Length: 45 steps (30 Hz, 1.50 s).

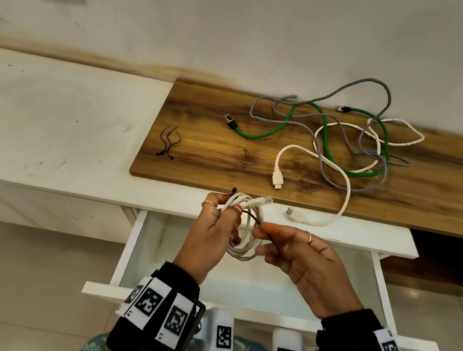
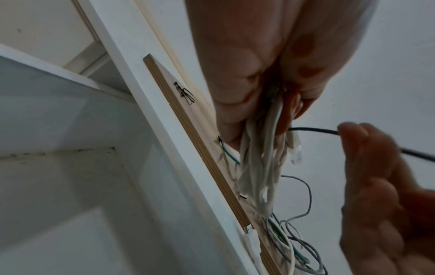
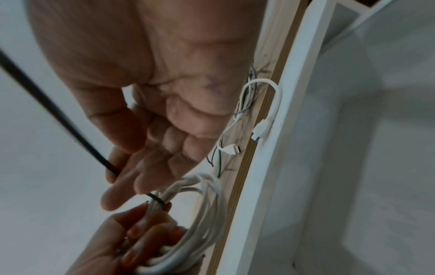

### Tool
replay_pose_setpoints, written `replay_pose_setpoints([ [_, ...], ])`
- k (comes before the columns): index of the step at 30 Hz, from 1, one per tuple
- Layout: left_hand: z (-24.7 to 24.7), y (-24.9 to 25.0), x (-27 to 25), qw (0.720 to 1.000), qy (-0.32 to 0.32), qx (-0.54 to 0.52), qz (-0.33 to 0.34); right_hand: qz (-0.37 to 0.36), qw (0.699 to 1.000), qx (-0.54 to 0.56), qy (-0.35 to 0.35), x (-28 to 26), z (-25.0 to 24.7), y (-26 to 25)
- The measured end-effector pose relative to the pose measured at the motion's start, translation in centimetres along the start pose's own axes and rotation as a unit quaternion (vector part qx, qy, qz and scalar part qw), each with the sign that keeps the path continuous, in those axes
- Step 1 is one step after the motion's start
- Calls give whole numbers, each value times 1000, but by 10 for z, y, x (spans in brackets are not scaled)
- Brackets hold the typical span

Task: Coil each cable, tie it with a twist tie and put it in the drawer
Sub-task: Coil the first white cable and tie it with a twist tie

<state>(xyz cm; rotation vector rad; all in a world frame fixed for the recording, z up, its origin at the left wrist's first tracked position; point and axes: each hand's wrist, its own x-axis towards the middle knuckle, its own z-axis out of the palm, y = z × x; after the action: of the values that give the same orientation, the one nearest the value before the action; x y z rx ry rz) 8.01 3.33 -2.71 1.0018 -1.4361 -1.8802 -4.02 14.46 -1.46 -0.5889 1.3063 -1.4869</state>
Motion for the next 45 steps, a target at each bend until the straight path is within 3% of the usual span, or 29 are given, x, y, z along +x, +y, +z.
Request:
replay_pose_setpoints([
  [3,1,0,0,999,-13,-25,-20,-26,998,55,-22,2,6,1],
  [9,4,-1,-1,994,-62,-54,-72,-141,984,-1,112,11,17,4],
  [12,6,-1,-1,989,-88,-60,-101,-177,976,17,126,9,21,-1],
  [15,9,-1,-1,983,-119,-68,-125,-173,974,55,136,5,25,-10],
  [18,11,-1,-2,977,-131,-85,-144,-182,968,19,174,-1,30,-18],
  [24,7,0,-1,970,-143,-109,-167,-166,951,-157,209,-17,30,-27],
  [29,7,1,-2,967,-154,-110,-170,-94,949,-252,165,-22,28,-30],
  [37,5,0,-3,964,-163,-98,-188,-82,903,-384,176,-25,28,-31],
  [45,8,3,-6,968,-177,-42,-170,-86,831,-508,209,-14,31,-27],
])
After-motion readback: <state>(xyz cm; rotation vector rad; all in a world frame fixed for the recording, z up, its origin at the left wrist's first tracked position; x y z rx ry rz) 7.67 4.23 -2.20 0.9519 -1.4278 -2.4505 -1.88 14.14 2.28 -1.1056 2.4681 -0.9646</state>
